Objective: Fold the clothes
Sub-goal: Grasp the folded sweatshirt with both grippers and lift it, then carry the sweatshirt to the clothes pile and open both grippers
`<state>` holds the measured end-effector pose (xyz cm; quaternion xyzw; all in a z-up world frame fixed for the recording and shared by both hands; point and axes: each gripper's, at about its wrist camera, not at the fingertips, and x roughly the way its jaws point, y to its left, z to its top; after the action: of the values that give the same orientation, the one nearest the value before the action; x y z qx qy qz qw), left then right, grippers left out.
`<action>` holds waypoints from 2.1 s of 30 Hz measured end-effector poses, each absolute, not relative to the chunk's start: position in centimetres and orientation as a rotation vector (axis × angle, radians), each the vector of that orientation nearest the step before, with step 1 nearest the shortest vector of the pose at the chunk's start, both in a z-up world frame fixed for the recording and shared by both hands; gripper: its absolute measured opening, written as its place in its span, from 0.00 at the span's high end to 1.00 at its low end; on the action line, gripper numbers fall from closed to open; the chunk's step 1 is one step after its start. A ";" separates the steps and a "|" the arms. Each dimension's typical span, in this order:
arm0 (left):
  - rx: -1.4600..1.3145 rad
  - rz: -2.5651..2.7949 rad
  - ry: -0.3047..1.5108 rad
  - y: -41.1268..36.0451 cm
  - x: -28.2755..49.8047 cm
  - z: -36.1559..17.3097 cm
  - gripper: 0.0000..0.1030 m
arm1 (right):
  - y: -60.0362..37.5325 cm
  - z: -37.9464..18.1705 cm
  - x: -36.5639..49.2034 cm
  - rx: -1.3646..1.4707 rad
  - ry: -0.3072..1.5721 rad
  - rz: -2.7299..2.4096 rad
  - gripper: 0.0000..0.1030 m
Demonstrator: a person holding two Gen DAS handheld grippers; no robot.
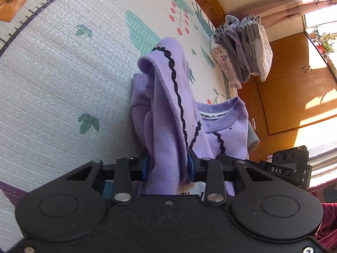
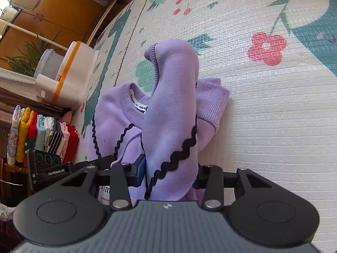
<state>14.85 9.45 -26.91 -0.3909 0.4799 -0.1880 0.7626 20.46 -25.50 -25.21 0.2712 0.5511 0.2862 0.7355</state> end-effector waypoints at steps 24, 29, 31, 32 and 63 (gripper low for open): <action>-1.320 0.480 0.393 36.6 -25.1 -16.9 0.70 | 23.0 -15.8 8.4 0.085 1.381 1.523 0.60; -1.288 0.569 0.293 38.9 -30.4 -13.9 0.69 | 29.1 -13.9 4.7 0.062 1.372 1.671 0.60; -1.273 0.595 0.226 39.8 -31.5 -12.7 0.69 | 31.5 -12.5 4.3 0.057 1.349 1.715 0.60; -1.262 0.612 0.197 40.1 -31.8 -12.2 0.69 | 32.6 -11.7 4.2 0.055 1.332 1.737 0.60; -0.768 1.109 0.502 35.8 -28.6 0.1 0.04 | 31.0 9.6 -0.7 -0.654 0.845 1.394 0.08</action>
<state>-28.62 35.80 0.07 -0.3516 0.2301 0.5080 0.7520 -0.72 31.02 9.60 -0.2865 0.3702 0.6108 0.6386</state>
